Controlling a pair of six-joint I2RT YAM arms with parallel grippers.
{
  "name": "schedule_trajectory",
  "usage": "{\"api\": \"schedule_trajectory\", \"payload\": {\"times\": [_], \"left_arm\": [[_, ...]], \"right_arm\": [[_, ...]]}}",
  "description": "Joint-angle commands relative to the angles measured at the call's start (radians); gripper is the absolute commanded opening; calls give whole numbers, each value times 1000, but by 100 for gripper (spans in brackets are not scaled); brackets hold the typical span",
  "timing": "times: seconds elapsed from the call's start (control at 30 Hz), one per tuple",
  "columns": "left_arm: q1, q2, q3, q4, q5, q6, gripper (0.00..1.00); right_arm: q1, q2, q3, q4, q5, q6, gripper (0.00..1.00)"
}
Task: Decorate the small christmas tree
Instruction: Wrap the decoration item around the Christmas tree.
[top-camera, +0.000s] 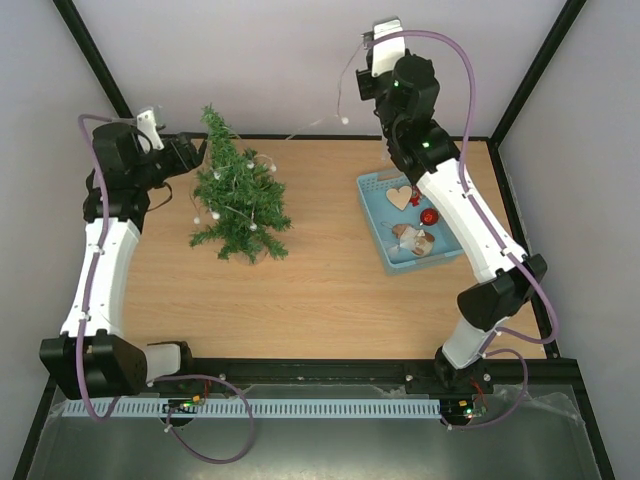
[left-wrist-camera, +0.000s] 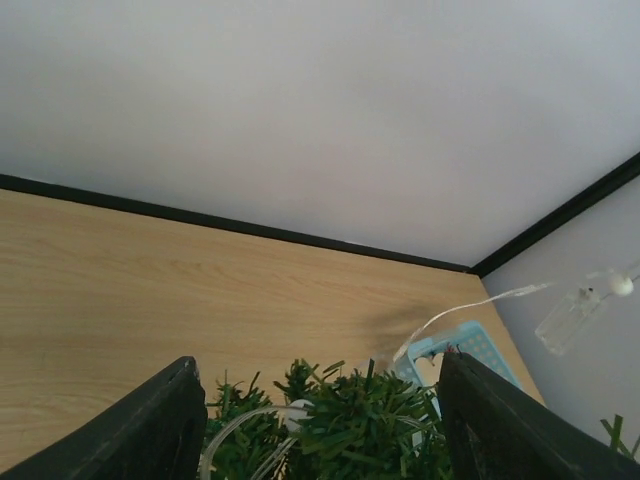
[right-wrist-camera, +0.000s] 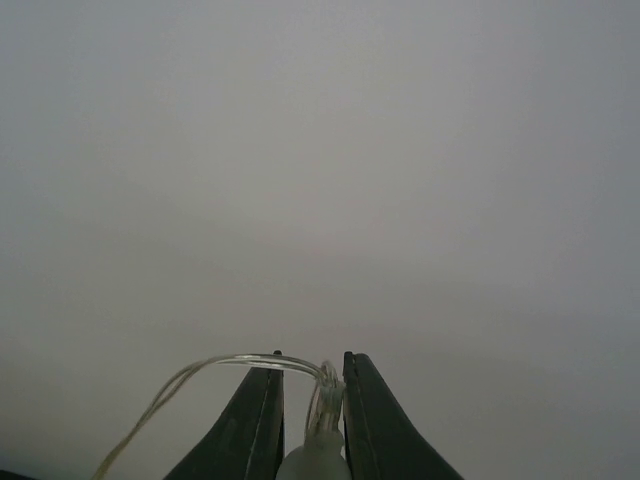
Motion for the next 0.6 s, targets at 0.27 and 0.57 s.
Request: {"api": "schedule_trajectory", "payload": {"times": [0.27,0.57], "left_arm": [[-2,-123,-61,-131,-286,-45,69],[-35,-219,-187,-125,-438,-133,69]], "right_arm": [[-8,-233,-211,-75,-6,64,7],[-8,-439,-358,-219,-144,141,7]]}}
